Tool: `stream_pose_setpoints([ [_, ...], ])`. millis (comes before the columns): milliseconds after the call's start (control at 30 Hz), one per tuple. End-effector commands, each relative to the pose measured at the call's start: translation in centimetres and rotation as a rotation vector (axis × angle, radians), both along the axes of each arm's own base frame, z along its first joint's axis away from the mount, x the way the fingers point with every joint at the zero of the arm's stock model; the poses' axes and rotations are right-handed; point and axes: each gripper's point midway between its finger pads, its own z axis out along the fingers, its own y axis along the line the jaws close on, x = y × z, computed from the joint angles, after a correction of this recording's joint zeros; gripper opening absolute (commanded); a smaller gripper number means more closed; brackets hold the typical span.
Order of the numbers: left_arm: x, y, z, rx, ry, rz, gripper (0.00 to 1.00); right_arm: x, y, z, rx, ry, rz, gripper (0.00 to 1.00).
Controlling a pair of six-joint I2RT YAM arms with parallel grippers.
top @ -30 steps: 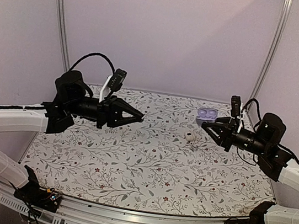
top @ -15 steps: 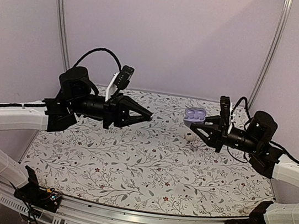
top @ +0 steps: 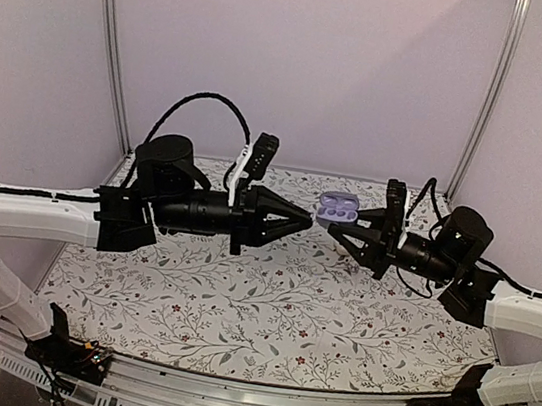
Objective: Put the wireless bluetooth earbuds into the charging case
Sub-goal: Insert the right earbud into the right side groove of the charging case.
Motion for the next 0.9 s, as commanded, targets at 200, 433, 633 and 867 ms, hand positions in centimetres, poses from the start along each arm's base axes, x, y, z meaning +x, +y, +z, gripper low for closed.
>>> stream_pose_setpoints([
  [200, 2.5, -1.9, 0.1, 0.021, -0.038, 0.199, 0.0, 1.4, 1.6, 0.7, 0.005, -0.071, -0.135, 0.0],
  [433, 3.3, -2.7, -0.6, 0.032, -0.02, 0.238, 0.0, 1.9, 2.2, 0.6, 0.006, -0.034, -0.175, 0.0],
  [633, 4.2, -3.2, -1.3, 0.05, 0.007, 0.276, 0.0, 2.1, 2.8, 0.5, 0.011, -0.005, -0.198, 0.0],
  [867, 4.9, -3.1, -1.5, 0.061, 0.009, 0.328, 0.0, 1.9, 3.3, -0.1, 0.001, -0.001, -0.199, 0.0],
])
